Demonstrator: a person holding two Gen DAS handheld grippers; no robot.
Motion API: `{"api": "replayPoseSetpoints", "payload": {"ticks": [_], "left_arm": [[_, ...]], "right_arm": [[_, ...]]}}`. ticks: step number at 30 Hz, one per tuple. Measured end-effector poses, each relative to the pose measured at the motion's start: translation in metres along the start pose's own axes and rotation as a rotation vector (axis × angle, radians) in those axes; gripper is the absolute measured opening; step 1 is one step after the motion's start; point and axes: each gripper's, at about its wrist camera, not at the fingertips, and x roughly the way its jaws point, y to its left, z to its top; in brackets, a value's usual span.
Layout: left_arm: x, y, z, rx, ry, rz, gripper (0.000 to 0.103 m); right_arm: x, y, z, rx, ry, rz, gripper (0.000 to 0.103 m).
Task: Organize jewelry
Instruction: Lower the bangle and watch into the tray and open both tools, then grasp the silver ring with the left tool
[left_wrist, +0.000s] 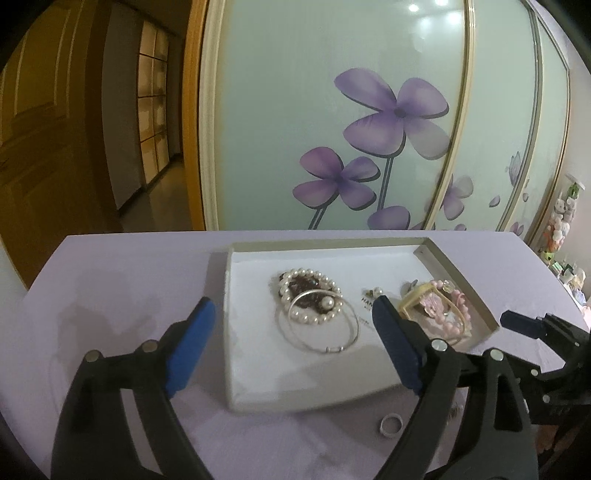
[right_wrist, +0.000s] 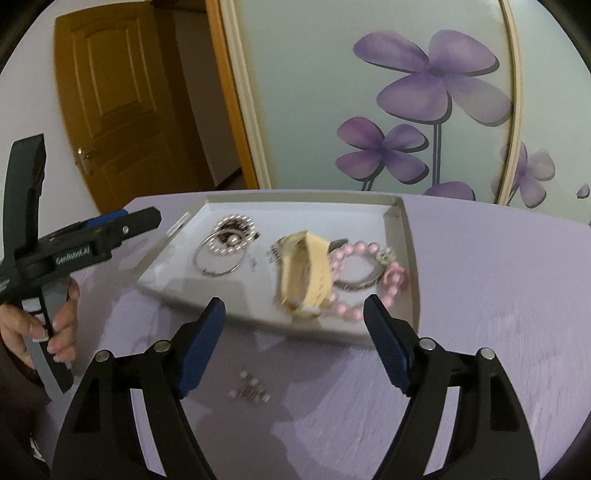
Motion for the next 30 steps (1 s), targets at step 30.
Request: {"api": "replayPoseSetpoints", "payload": {"ticks": [30], "left_arm": [[0.02,-0.071,-0.075,0.155,0.279,-0.086,0.057]], "right_arm": [[-0.035,-0.01,-0.04,0.028,0.017,-0.012,0.066]]}}
